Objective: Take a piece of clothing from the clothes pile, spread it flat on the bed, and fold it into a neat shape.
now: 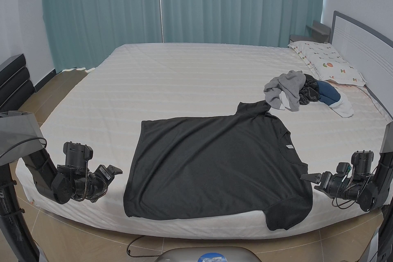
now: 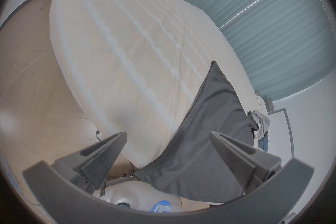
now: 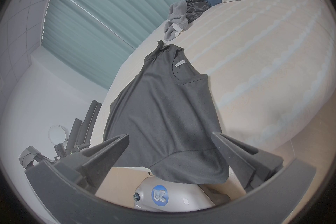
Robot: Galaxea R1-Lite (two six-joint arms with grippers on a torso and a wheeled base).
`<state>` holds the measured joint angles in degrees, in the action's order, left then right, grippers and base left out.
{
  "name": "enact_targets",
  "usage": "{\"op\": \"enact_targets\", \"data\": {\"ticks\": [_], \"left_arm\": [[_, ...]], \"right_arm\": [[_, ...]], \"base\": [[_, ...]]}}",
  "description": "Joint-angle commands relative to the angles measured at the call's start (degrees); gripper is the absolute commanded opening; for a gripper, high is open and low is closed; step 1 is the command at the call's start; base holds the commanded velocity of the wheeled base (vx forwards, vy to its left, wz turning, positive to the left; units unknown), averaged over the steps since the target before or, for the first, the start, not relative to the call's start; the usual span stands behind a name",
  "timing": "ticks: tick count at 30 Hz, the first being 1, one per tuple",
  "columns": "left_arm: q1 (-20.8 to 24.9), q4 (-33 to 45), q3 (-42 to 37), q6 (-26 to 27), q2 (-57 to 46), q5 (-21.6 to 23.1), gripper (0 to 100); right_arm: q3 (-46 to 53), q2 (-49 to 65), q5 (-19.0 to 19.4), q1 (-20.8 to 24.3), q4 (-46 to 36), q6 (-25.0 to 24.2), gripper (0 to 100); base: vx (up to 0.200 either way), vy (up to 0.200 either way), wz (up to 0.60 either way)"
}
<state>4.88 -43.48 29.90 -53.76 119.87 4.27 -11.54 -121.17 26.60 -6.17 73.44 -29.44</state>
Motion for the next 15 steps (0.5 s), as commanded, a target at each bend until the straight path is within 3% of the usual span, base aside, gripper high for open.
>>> {"op": "enact_targets", "data": {"ticks": [1, 8, 15], "left_arm": [[-0.04, -0.11, 0.42, -0.03, 0.36, 0.04, 100], [-0.04, -0.11, 0.86, -0.20, 0.63, 0.04, 100], [-0.04, -0.11, 0.86, -0.38, 0.63, 0.04, 100]], "right_arm": [[-0.06, 0.15, 0.03, 0.02, 0.04, 0.00, 100], [-0.14, -0.11, 0.21, 0.02, -0.05, -0.09, 100], [-0.14, -0.20, 0.21, 0.02, -0.05, -0.18, 100]], "base": [[0.200, 0.000, 0.00], [0.200, 0.000, 0.00], [0.000, 0.000, 0.00]]}}
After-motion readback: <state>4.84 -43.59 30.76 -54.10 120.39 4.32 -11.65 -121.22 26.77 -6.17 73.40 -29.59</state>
